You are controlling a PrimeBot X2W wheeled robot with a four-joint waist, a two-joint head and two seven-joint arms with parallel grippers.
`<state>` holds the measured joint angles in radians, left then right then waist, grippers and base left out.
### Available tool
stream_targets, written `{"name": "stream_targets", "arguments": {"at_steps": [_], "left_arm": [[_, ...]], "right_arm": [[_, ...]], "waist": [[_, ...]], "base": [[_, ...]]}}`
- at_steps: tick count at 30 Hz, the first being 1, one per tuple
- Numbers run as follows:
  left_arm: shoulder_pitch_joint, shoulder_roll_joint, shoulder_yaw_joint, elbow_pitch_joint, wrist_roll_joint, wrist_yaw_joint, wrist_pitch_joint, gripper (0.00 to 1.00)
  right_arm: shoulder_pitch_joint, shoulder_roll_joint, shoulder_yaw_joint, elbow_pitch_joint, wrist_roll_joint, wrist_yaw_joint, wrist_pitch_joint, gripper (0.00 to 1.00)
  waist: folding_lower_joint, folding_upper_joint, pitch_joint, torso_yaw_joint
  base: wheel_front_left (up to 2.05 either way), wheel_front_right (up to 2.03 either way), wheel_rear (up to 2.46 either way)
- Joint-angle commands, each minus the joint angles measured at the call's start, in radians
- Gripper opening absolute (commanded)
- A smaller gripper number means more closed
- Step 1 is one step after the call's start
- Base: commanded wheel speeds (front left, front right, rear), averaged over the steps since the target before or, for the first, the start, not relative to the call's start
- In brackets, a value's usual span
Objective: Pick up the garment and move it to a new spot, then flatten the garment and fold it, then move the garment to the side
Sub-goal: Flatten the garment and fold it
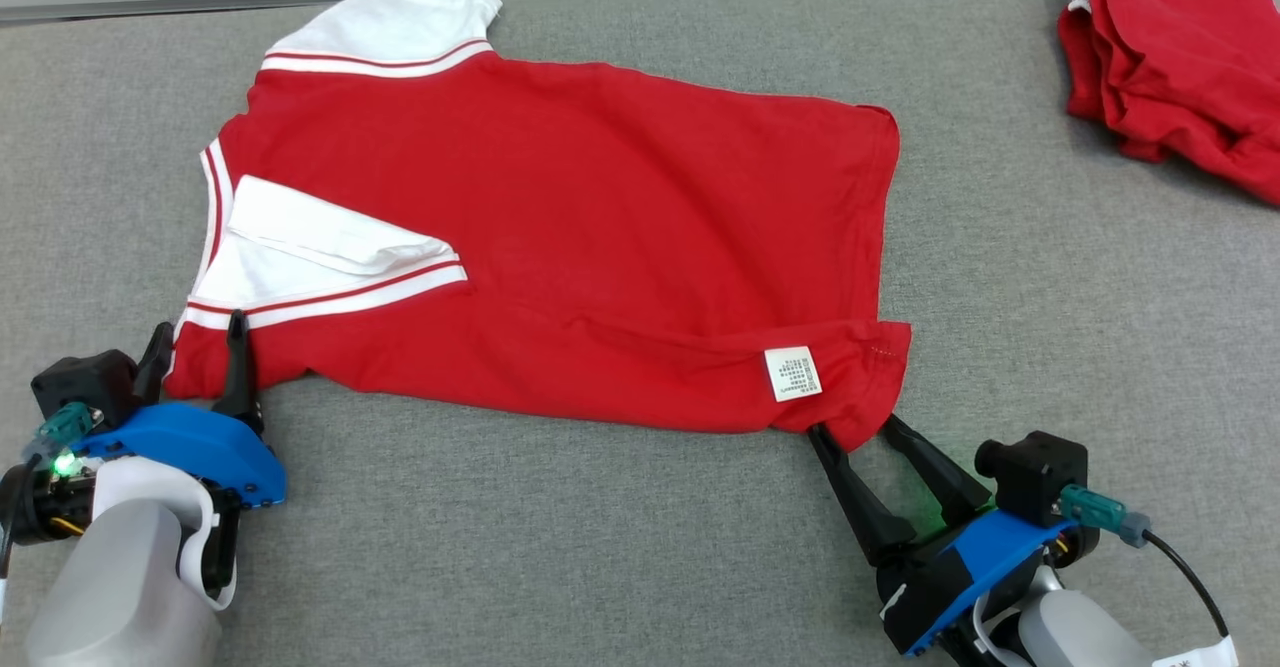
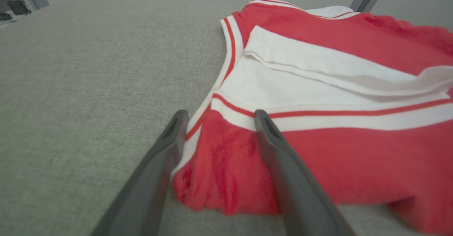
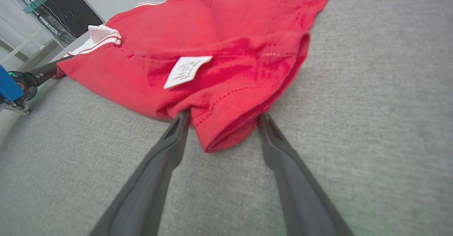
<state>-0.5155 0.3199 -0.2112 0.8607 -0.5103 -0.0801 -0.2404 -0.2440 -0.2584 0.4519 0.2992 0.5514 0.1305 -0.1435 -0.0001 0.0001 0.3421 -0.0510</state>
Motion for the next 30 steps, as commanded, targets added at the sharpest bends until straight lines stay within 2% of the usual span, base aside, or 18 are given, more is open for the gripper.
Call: {"name": "stream_targets", "arguments": {"at_steps": [1, 2, 3, 4, 5, 6, 12, 17, 22, 30], "left_arm": [[-0.013, -0.003, -0.009, 0.024, -0.001, -0.004, 0.012, 1.0], [-0.019, -0.004, -0.011, 0.04, -0.004, -0.006, 0.013, 1.0], [-0.025, -0.004, -0.014, 0.055, -0.005, -0.008, 0.016, 0.99], [-0.031, -0.004, -0.016, 0.073, -0.007, -0.012, 0.018, 0.49], [-0.036, -0.003, -0.018, 0.086, -0.007, -0.014, 0.017, 0.14], [-0.041, -0.002, -0.02, 0.098, -0.007, -0.017, 0.013, 0.0], [-0.059, -0.007, -0.026, 0.128, -0.006, -0.03, -0.011, 0.0], [-0.029, -0.021, -0.016, 0.081, -0.003, -0.035, -0.024, 0.0], [0.058, -0.04, 0.017, -0.042, 0.013, -0.017, -0.026, 0.0], [0.268, -0.104, 0.042, -0.241, 0.039, 0.024, -0.025, 0.0]], "right_arm": [[-0.012, 0.006, 0.002, 0.007, -0.002, 0.001, -0.001, 1.0], [-0.016, 0.009, 0.003, 0.012, -0.002, 0.001, -0.001, 0.87], [-0.019, 0.012, 0.003, 0.018, -0.003, 0.001, -0.002, 0.38], [-0.021, 0.015, 0.002, 0.023, -0.004, 0.001, -0.005, 0.0], [-0.022, 0.018, 0.0, 0.028, -0.004, 0.001, -0.007, 0.0], [-0.024, 0.02, -0.002, 0.033, -0.002, 0.001, -0.011, 0.0], [-0.037, 0.03, -0.019, 0.056, 0.008, 0.001, -0.04, 0.0], [-0.017, 0.008, -0.054, 0.058, 0.019, 0.0, -0.059, 0.0], [0.028, -0.017, -0.092, 0.036, 0.027, 0.0, -0.062, 0.0], [0.152, -0.048, -0.158, -0.017, 0.025, 0.0, -0.023, 0.0]], "waist": [[0.0001, -0.0001, 0.002, -0.001], [0.0001, -0.0001, 0.002, -0.002], [0.0001, -0.0001, 0.003, -0.003], [0.0001, -0.0001, 0.003, -0.004], [0.0001, -0.0001, 0.003, -0.004], [0.0001, -0.0001, 0.002, -0.005], [0.0001, -0.0001, -0.017, 0.004], [0.0001, -0.0001, -0.052, 0.012], [0.0001, -0.0001, -0.101, 0.022], [0.0001, -0.0001, -0.175, 0.039]], "base": [[0.0, 0.0, 0.0], [0.0, 0.0, 0.0], [0.0, 0.0, 0.0], [0.0, 0.0, 0.0], [0.0, 0.0, 0.0], [0.0, 0.0, 0.0], [0.0, 0.0, 0.0], [0.0, 0.0, 0.0], [0.0, 0.0, 0.0], [0.0, 0.0, 0.0]]}}
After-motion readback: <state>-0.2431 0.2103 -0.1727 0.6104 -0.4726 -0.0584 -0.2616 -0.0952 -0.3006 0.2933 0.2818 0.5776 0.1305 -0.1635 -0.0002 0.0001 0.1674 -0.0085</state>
